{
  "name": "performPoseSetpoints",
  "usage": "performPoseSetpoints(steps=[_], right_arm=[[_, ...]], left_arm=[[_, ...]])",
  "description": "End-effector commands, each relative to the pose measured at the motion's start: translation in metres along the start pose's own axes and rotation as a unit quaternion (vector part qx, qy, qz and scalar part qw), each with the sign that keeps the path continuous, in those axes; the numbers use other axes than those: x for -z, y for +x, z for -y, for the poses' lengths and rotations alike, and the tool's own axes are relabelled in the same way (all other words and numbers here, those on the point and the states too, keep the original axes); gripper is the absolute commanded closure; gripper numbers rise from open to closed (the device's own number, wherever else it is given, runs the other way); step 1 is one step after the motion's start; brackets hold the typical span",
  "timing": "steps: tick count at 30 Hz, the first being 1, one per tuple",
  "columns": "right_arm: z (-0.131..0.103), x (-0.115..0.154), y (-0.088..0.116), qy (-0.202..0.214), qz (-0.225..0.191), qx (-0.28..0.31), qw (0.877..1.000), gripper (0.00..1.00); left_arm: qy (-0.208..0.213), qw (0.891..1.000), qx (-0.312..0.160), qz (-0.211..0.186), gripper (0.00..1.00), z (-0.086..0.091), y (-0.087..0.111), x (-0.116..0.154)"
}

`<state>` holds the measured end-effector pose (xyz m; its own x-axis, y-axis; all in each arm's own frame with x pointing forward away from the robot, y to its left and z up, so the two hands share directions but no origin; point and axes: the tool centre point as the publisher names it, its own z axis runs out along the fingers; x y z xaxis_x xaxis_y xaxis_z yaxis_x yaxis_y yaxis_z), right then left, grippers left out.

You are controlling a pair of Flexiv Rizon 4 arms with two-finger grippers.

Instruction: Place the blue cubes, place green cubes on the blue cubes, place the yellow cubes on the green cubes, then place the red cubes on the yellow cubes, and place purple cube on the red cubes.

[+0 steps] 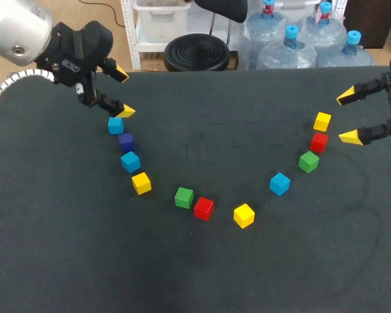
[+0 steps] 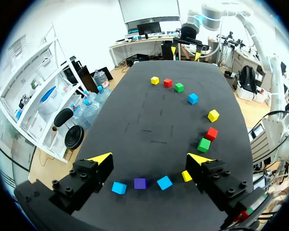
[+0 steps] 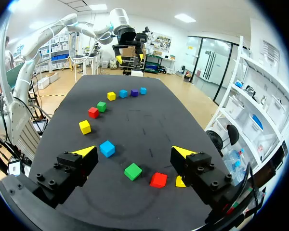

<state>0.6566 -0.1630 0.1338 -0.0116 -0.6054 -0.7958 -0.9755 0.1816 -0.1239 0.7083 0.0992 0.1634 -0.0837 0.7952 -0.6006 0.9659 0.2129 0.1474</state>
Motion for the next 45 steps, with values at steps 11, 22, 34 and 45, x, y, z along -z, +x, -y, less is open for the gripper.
performPoseSetpoints(steps=[11, 22, 34, 45], right_arm=[[0.001, -0.001, 0.000, 0.000, 0.001, 0.001, 1.000, 0.00], [0.001, -0.001, 0.000, 0.000, 0.001, 0.001, 1.000, 0.00], [0.001, -0.001, 0.000, 0.000, 0.001, 0.001, 1.000, 0.00], [0.001, -0.001, 0.000, 0.000, 0.001, 0.001, 1.000, 0.00]], left_arm=[[0.002, 1.000, -0.001, 0.001, 0.00, -0.002, 0.001, 0.000], [0.005, 1.000, -0.014, 0.006, 0.00, -0.004, 0.005, 0.001], [0.072, 0.977, -0.199, -0.024, 0.00, -0.019, 0.024, 0.012], [0.131, 0.940, -0.307, -0.076, 0.00, -0.010, 0.032, -0.003]])
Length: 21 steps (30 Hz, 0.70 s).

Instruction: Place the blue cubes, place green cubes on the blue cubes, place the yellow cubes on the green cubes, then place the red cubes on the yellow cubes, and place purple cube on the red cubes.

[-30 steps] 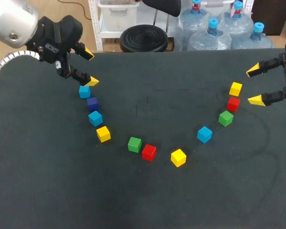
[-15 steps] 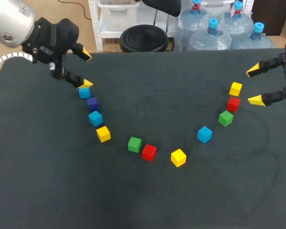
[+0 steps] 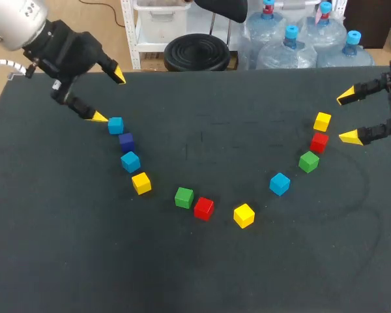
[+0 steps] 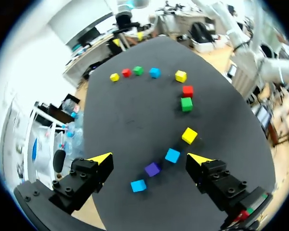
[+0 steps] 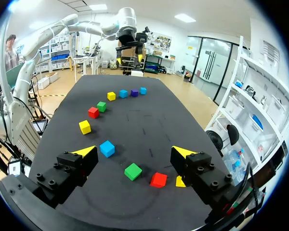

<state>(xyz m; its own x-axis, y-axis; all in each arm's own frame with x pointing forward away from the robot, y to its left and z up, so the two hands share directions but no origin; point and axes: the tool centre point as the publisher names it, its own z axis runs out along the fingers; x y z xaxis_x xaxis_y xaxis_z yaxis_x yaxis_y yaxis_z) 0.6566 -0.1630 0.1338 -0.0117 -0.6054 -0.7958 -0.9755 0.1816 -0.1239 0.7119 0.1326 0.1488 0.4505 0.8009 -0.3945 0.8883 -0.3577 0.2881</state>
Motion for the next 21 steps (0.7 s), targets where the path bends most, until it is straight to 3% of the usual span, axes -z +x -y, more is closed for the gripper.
performPoseSetpoints(steps=[1, 17, 21], right_arm=[[0.001, -0.001, 0.000, 0.000, 0.001, 0.001, 1.000, 0.00], [0.001, -0.001, 0.000, 0.000, 0.001, 0.001, 1.000, 0.00], [0.001, -0.001, 0.000, 0.000, 0.001, 0.001, 1.000, 0.00]], left_arm=[[0.055, 0.998, -0.033, -0.018, 0.00, -0.003, -0.002, -0.012], [0.137, 0.977, -0.158, -0.037, 0.00, 0.032, 0.006, -0.059], [0.148, 0.975, -0.165, -0.034, 0.00, 0.040, 0.007, -0.072]])
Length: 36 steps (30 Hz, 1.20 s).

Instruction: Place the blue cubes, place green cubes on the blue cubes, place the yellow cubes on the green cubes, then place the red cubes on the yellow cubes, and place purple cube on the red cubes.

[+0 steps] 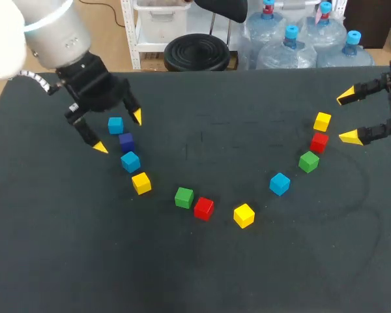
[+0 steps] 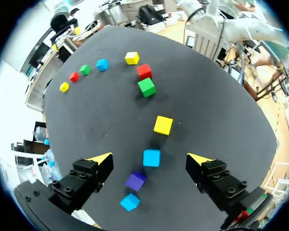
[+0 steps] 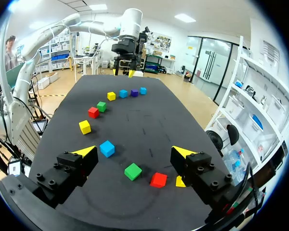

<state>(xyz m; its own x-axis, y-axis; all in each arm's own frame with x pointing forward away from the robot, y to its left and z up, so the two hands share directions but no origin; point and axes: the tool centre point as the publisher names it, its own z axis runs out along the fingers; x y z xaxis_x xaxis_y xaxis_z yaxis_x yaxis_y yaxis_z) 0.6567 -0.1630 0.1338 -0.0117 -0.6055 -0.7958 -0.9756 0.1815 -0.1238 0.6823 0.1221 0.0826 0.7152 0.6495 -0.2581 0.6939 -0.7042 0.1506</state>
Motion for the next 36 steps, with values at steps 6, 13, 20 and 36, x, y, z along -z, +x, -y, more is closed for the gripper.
performPoseSetpoints(steps=[6, 13, 20, 36], right_arm=[[0.001, -0.001, 0.000, 0.000, 0.001, 0.001, 1.000, 0.00], [0.001, -0.001, 0.000, 0.000, 0.001, 0.001, 1.000, 0.00], [0.001, -0.001, 0.000, 0.000, 0.001, 0.001, 1.000, 0.00], [0.001, -0.001, 0.000, 0.000, 0.001, 0.001, 1.000, 0.00]], left_arm=[[0.028, 0.999, -0.008, 0.014, 0.00, 0.003, 0.004, -0.032], [0.030, 0.999, -0.001, 0.011, 0.00, 0.003, 0.009, -0.049], [0.040, 0.999, 0.007, 0.010, 0.00, 0.002, 0.010, -0.064], [0.056, 0.998, 0.023, 0.012, 0.17, 0.004, 0.018, -0.080]])
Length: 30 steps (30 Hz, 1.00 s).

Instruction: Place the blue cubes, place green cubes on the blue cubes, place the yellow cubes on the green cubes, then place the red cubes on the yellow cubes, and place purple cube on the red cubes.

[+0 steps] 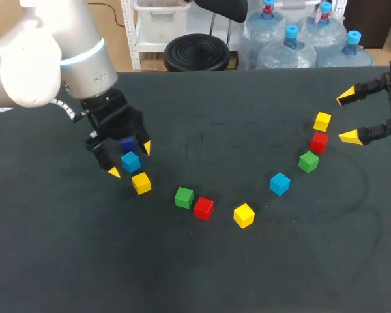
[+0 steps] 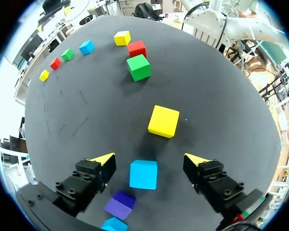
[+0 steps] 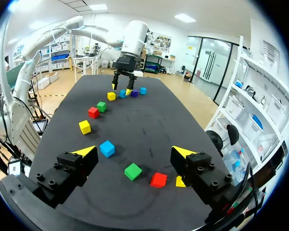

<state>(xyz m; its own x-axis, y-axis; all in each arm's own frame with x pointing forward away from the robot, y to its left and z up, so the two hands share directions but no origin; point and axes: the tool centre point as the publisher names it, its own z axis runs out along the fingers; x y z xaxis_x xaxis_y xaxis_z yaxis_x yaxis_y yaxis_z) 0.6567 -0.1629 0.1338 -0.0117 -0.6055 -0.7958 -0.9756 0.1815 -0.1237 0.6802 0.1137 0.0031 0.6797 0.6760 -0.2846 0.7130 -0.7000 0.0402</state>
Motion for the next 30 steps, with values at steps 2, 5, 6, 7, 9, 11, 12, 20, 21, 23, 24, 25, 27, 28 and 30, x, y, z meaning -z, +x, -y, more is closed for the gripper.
performPoseSetpoints(steps=[2, 5, 6, 7, 9, 11, 12, 20, 21, 23, 24, 25, 27, 28, 30], right_arm=[[0.001, -0.001, 0.000, 0.000, 0.001, 0.001, 1.000, 0.00], [0.001, -0.001, 0.000, 0.000, 0.001, 0.001, 1.000, 0.00], [0.001, -0.001, 0.000, 0.000, 0.001, 0.001, 1.000, 0.00], [0.001, -0.001, 0.000, 0.000, 0.001, 0.001, 1.000, 0.00], [0.001, -0.001, 0.000, 0.000, 0.001, 0.001, 1.000, 0.00], [0.001, -0.001, 0.000, 0.000, 0.001, 0.001, 1.000, 0.00], [0.001, -0.001, 0.000, 0.000, 0.001, 0.001, 1.000, 0.00], [0.001, -0.001, 0.000, 0.000, 0.001, 0.001, 1.000, 0.00], [0.001, -0.001, 0.000, 0.000, 0.001, 0.001, 1.000, 0.00], [0.001, -0.001, 0.000, 0.000, 0.001, 0.001, 1.000, 0.00], [0.001, -0.001, 0.000, 0.000, 0.001, 0.001, 1.000, 0.00], [0.001, -0.001, 0.000, 0.000, 0.001, 0.001, 1.000, 0.00], [0.001, -0.001, 0.000, 0.000, 0.001, 0.001, 1.000, 0.00], [0.001, -0.001, 0.000, 0.000, 0.001, 0.001, 1.000, 0.00], [0.001, -0.001, 0.000, 0.000, 0.001, 0.001, 1.000, 0.00]], left_arm=[[0.004, 1.000, 0.000, 0.001, 0.19, -0.004, 0.007, -0.001], [0.004, 1.000, 0.000, -0.001, 0.21, -0.005, 0.009, -0.001], [0.004, 1.000, -0.001, -0.002, 0.22, -0.005, 0.010, -0.001], [0.004, 1.000, -0.001, -0.002, 0.24, -0.005, 0.010, 0.000], [0.004, 1.000, -0.001, -0.003, 0.29, -0.005, 0.012, -0.001], [0.005, 1.000, -0.001, -0.005, 0.36, -0.005, 0.013, -0.001], [0.005, 1.000, -0.001, -0.006, 0.40, -0.005, 0.014, -0.001], [0.005, 1.000, 0.003, -0.008, 0.55, -0.004, 0.017, -0.001], [0.005, 1.000, 0.004, -0.008, 0.56, -0.004, 0.018, -0.001], [0.004, 1.000, 0.006, -0.008, 0.62, -0.004, 0.018, -0.001], [0.003, 1.000, 0.007, -0.007, 0.68, -0.004, 0.018, -0.001], [0.003, 1.000, 0.009, -0.007, 0.71, -0.004, 0.018, -0.001], [0.002, 1.000, 0.010, -0.007, 1.00, -0.005, 0.017, -0.001], [0.002, 1.000, 0.011, -0.007, 1.00, -0.005, 0.016, -0.001], [0.002, 1.000, 0.014, -0.007, 1.00, -0.005, 0.014, 0.000]])
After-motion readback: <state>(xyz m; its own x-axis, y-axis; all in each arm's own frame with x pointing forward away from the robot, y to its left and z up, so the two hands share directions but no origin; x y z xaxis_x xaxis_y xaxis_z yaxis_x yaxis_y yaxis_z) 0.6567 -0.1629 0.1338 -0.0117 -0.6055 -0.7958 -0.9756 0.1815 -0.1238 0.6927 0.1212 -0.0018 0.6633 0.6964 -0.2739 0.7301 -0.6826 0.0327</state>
